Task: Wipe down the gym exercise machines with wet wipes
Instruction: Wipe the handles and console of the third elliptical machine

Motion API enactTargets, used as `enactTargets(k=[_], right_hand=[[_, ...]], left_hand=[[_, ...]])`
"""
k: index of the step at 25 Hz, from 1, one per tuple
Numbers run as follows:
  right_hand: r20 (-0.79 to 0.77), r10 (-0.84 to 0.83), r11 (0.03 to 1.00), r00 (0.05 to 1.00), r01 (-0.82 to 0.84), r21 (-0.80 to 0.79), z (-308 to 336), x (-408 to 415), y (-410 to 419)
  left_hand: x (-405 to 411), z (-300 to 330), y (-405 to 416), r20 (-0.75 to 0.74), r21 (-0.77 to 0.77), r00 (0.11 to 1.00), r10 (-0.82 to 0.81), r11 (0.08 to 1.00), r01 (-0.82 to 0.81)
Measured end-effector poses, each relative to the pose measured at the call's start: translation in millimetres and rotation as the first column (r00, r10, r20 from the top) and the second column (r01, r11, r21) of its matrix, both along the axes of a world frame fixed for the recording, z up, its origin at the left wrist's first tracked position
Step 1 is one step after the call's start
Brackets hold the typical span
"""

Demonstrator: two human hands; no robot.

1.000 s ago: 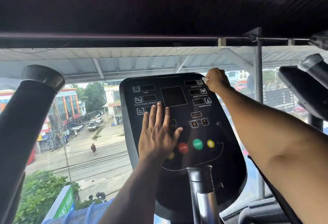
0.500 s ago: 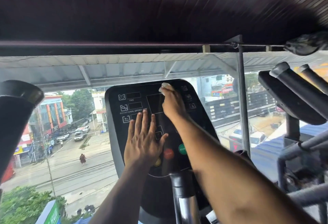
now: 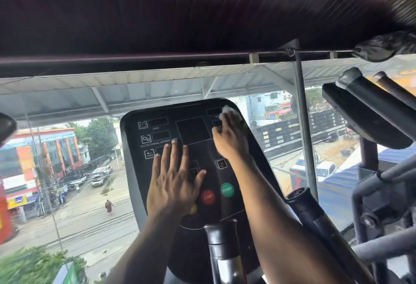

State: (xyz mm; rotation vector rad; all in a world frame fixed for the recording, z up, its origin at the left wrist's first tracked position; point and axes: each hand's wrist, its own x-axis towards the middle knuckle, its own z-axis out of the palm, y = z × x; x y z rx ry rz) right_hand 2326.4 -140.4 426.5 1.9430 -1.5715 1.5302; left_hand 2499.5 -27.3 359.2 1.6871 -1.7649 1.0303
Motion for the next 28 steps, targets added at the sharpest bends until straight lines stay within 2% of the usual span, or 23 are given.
enactTargets(k=[2,4,6,9,11,14,17,19,21,23,24,26,28], right_hand=[[-0.048,0.06,0.994,0.997,-0.064,-0.093,-26,-1,18],[-0.042,0.019,0.988,0.999,-0.026,-0.153,-64,-19,30],[0.044,-0.025,0.991,0.999,0.03,-0.128,-70,-34,25],[0.127,-0.038,0.999,0.991,0.037,0.009,-21,-21,6],[0.053,-0.001,0.997,0.999,-0.004,0.081,10,-3,-1],[-0.068,0.101,0.995,0.993,-0.099,0.033,9,7,15],[-0.025,0.024,0.997,0.999,-0.026,-0.078,-42,-12,33],[0.047,-0.015,0.998,0.999,0.018,-0.052,-50,-30,21],[0.065,-0.028,0.999,0.997,0.026,0.041,-32,-32,5],[0.016,0.008,0.996,1.0,-0.009,0.091,-13,-18,0],[-0.022,0.059,0.996,0.998,-0.058,0.066,-10,-9,4],[-0.101,0.149,0.989,0.984,-0.149,0.001,-21,1,23],[-0.109,0.159,0.987,0.981,-0.16,0.001,-50,-2,48]], left_hand=[[1,-1,0,-0.005,-0.011,1.0,0.001,1.0,-0.001],[0,1,1,-0.012,-0.016,1.0,-0.004,1.0,0.004],[-1,1,1,-0.009,-0.026,1.0,-0.006,1.0,0.006],[-1,0,2,-0.005,-0.014,1.0,-0.003,1.0,0.003],[0,0,1,-0.001,-0.014,1.0,-0.001,1.0,0.001],[0,2,2,-0.003,-0.002,1.0,-0.003,1.0,0.003],[0,2,3,-0.012,-0.01,1.0,-0.016,1.0,0.016],[-3,1,3,-0.023,-0.029,0.999,-0.024,0.999,0.024],[-3,0,2,-0.027,-0.022,0.999,-0.022,1.0,0.022],[-2,0,2,-0.028,-0.028,0.999,-0.019,0.999,0.018],[-1,0,2,-0.029,-0.032,0.999,-0.019,0.999,0.018],[0,0,1,-0.032,-0.031,0.999,-0.031,0.999,0.03],[0,-1,1,-0.04,-0.042,0.998,-0.046,0.998,0.044]])
